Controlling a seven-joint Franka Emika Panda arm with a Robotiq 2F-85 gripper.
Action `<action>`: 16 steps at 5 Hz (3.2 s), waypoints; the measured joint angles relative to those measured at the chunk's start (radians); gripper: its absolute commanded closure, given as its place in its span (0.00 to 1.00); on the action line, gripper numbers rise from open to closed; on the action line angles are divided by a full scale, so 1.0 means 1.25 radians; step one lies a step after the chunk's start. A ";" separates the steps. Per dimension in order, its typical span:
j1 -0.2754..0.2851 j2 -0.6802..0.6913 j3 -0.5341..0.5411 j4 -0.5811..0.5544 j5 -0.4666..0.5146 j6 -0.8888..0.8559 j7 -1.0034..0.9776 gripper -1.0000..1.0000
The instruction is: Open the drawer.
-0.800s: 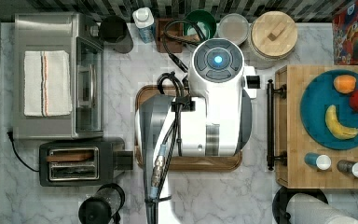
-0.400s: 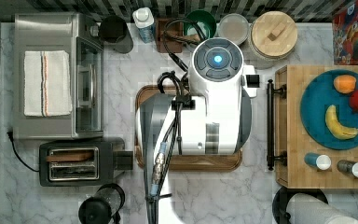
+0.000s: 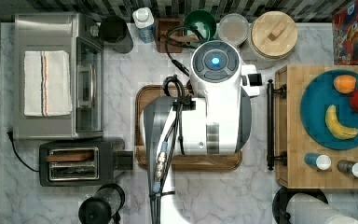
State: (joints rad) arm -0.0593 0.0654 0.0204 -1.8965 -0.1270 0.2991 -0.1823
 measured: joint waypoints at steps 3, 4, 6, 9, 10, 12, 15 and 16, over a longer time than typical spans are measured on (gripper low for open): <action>-0.035 -0.002 -0.066 -0.086 -0.074 0.103 -0.389 0.00; -0.041 -0.002 -0.110 -0.108 -0.081 0.112 -0.453 0.00; -0.084 0.001 -0.132 -0.120 -0.106 0.215 -0.585 0.00; -0.092 0.053 -0.134 -0.123 -0.109 0.311 -0.627 0.00; -0.089 0.072 -0.134 -0.136 -0.113 0.318 -0.639 0.00; -0.090 0.082 -0.138 -0.198 -0.120 0.409 -0.646 0.00; -0.102 0.137 -0.138 -0.214 -0.128 0.535 -0.646 0.00; -0.104 0.178 -0.152 -0.214 -0.162 0.538 -0.646 0.00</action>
State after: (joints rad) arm -0.1893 0.2878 -0.1691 -2.1641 -0.3291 0.9722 -0.9897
